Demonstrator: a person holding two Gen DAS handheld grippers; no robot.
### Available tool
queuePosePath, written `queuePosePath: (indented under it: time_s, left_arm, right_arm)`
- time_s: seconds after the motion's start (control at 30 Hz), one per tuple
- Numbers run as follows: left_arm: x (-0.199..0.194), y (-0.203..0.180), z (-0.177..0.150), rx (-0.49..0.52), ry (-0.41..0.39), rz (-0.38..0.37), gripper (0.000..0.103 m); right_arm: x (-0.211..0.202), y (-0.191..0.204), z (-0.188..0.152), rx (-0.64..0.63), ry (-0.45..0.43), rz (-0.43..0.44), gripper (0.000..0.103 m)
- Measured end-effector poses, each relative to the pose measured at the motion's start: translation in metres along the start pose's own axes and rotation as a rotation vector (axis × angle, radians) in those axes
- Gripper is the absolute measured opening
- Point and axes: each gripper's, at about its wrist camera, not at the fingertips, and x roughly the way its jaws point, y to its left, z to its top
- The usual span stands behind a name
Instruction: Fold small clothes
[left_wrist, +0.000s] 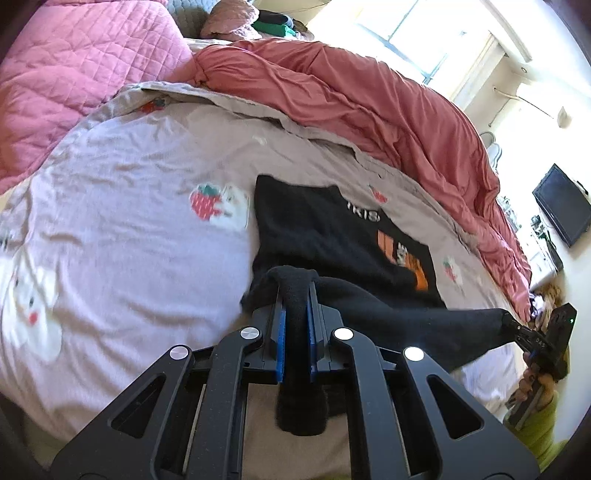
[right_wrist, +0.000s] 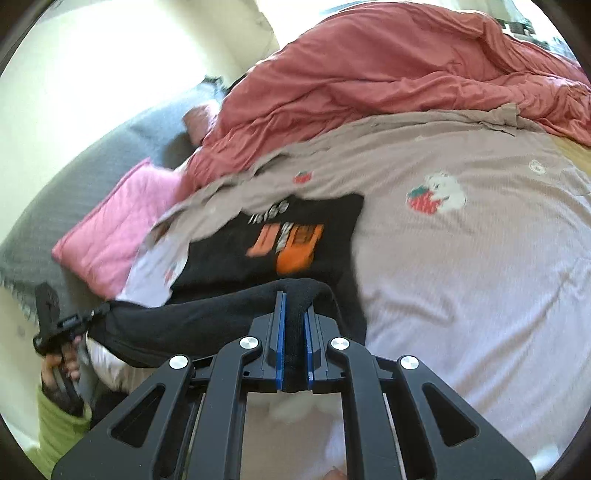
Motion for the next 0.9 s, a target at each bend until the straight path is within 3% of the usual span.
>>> queuePosePath:
  time_s: [0.23,0.53,0.7,0.87,0.9]
  left_arm:
    - [0.049,0.001,0.039,-0.057,0.010,0.017,0.003]
    - [0.114,0.030,0.054,-0.197,0.037,0.046,0.003]
    - [0.137,0.036,0.060,-0.216,0.037,0.043,0.004]
    - [0.142,0.042,0.054,-0.194,0.022,-0.005,0.007]
    - [0.141,0.044,0.052,-0.193,0.022,-0.016,0.008]
  right_arm:
    - [0.052,-0.014,0.032,0.017,0.016,-0.061,0.007]
    - [0.115,-0.026,0.053,0.027,0.063,-0.146,0.008]
    - [0.153,-0.038,0.053,0.037,0.134,-0.214,0.008]
    - [0.156,-0.034,0.049,0.016,0.139,-0.244,0.015]
    - [0.154,-0.033,0.048,0.011,0.135,-0.239,0.021]
